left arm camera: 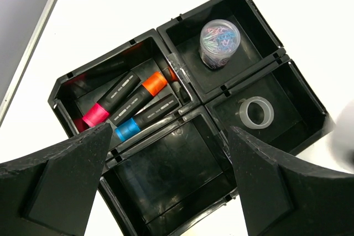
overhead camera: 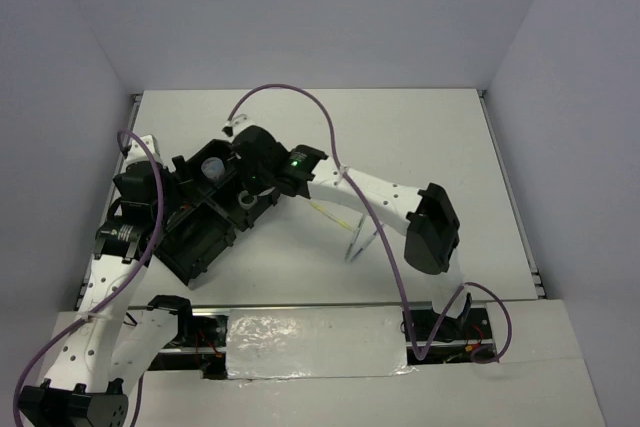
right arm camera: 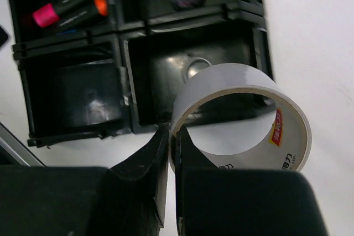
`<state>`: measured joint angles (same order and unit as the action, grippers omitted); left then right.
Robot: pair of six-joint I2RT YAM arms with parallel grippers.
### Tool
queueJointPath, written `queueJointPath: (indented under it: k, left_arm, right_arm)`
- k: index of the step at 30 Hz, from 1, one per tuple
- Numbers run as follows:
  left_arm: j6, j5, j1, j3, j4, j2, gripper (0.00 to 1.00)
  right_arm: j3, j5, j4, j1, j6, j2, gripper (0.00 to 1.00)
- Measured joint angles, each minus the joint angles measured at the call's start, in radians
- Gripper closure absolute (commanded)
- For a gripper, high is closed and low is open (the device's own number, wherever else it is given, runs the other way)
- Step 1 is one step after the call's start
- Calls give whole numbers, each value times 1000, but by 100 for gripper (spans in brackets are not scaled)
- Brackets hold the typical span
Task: Sort the stationery into containers
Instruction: Pick up the stationery from the center of the board, then place the stationery in the storage box.
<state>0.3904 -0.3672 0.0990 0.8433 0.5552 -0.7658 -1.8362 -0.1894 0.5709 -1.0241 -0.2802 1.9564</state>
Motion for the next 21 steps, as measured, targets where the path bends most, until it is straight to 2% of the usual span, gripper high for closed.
queueJointPath:
  k: [6,10,17,21]
  left_arm:
    - [0,5,-3,0,-1,31,1]
    - [0,5,-4,0,-2,51,1]
    - [0,5,-4,0,-2,56,1]
    - [0,5,-4,0,-2,61,1]
  right_arm:
    - [-100,55,-32,-35,69,136,100]
    - [-105,78,-77,-35,115,195,100]
    - [-117,67,-107,-35,155,219,100]
    - [-154,63,-112,-31,167,254,87]
